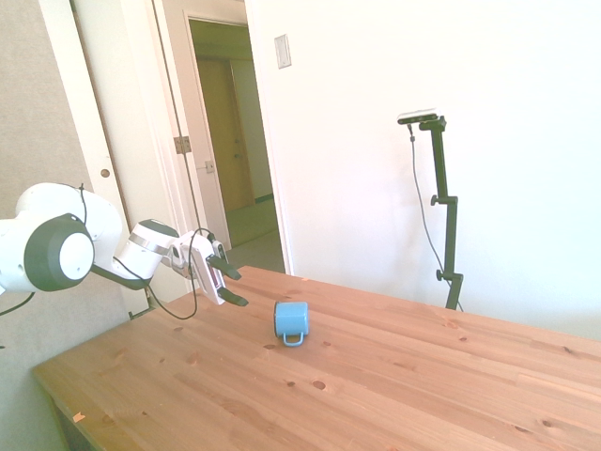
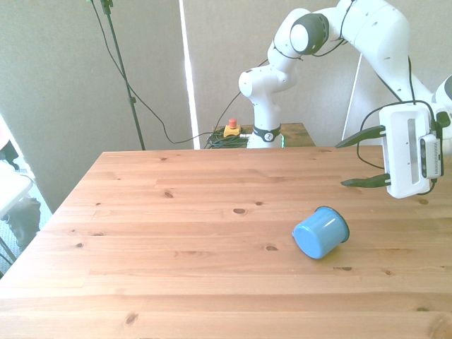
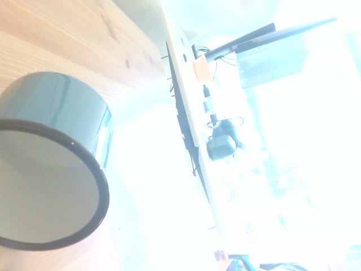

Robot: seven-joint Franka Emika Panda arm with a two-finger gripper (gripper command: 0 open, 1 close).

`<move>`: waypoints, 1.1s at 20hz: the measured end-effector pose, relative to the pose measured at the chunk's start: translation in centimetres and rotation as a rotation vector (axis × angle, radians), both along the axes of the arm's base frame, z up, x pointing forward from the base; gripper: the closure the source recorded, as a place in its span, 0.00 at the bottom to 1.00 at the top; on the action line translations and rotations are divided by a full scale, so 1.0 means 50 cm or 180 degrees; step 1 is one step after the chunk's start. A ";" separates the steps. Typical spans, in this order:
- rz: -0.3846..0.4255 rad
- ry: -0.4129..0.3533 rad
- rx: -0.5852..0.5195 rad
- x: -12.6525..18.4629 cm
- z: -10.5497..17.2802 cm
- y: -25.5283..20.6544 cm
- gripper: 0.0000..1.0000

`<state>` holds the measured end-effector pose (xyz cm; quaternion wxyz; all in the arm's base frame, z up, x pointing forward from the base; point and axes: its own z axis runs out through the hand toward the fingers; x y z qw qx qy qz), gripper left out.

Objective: Flip the mug upright

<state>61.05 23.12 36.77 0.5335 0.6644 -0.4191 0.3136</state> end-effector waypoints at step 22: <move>0.0009 0.0039 0.0114 0.039 -0.014 -0.123 0.00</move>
